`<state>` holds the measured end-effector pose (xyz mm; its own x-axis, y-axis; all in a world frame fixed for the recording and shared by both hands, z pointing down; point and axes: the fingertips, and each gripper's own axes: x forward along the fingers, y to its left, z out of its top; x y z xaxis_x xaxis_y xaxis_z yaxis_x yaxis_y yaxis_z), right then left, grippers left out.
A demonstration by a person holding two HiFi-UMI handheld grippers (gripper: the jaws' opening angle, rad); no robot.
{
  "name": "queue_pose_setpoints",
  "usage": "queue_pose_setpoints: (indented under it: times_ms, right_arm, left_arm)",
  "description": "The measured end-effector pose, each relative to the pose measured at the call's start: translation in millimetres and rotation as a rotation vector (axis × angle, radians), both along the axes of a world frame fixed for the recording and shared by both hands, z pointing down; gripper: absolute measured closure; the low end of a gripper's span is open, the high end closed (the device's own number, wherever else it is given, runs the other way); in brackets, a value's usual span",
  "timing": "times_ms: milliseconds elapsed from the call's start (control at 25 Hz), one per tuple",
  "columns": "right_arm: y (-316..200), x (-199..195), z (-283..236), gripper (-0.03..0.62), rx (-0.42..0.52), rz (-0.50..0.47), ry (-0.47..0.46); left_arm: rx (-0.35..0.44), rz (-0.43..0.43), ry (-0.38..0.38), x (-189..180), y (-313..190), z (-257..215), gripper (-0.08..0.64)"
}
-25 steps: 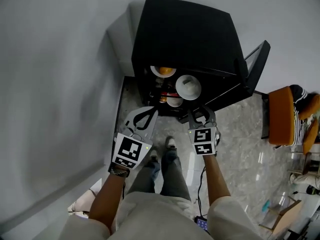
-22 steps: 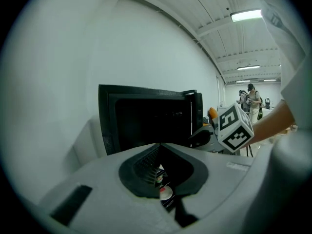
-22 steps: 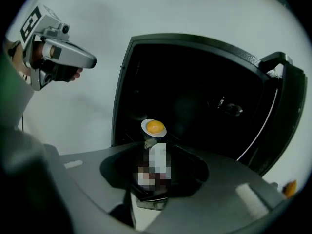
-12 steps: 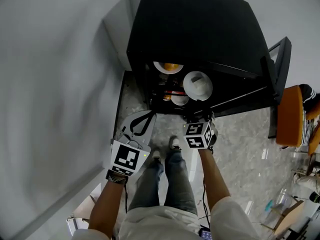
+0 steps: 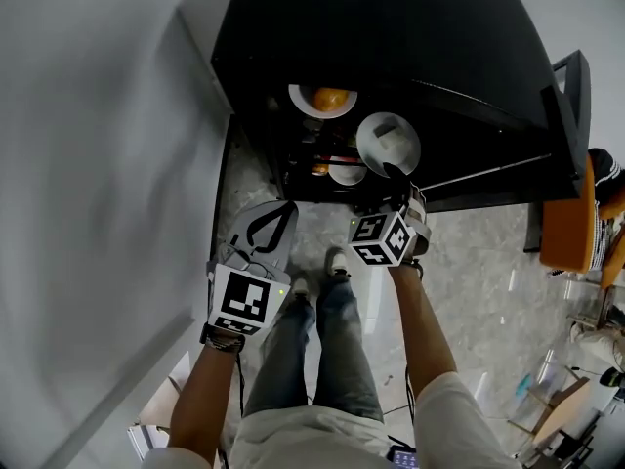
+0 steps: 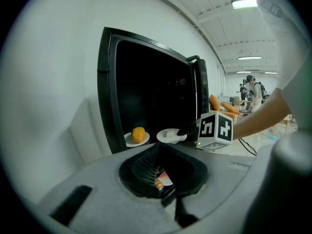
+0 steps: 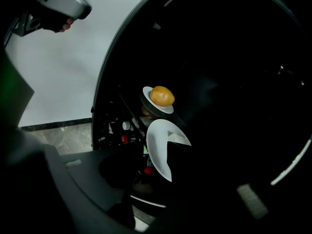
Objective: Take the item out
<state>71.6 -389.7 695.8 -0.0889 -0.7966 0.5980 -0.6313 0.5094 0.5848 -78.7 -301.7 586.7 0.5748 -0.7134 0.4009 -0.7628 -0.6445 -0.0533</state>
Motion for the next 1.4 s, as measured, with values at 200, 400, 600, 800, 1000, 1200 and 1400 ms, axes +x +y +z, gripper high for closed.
queue_pose_setpoints:
  times_ms: [200,400,600,800,1000,1200,1400]
  right_arm:
    - [-8,0,13,0.433,0.000,-0.055,0.112]
    - [-16,1,24,0.431,-0.002,-0.082,0.194]
    - [-21,1,33,0.435,-0.003,-0.122,0.292]
    - [-24,3,35,0.445,0.018,-0.118,0.330]
    - [-22,6,28,0.529,0.083,-0.125,0.396]
    - [-19,6,18,0.563,0.161,-0.140,0.437]
    - [-14,4,9,0.565,0.198,-0.142,0.418]
  left_arm:
    - [-0.011,0.001,0.009,-2,1,5,0.555]
    - [-0.048,-0.003,0.055,-2,11,15,0.555]
    - [-0.070,0.004,0.046,-4,19,25,0.555]
    - [-0.080,0.001,0.078,-3,20,26,0.555]
    - [-0.082,0.010,0.072,1,20,26,0.555]
    - [-0.070,0.013,0.061,1,15,24,0.555]
    - [-0.062,0.012,0.064,1,12,21,0.555]
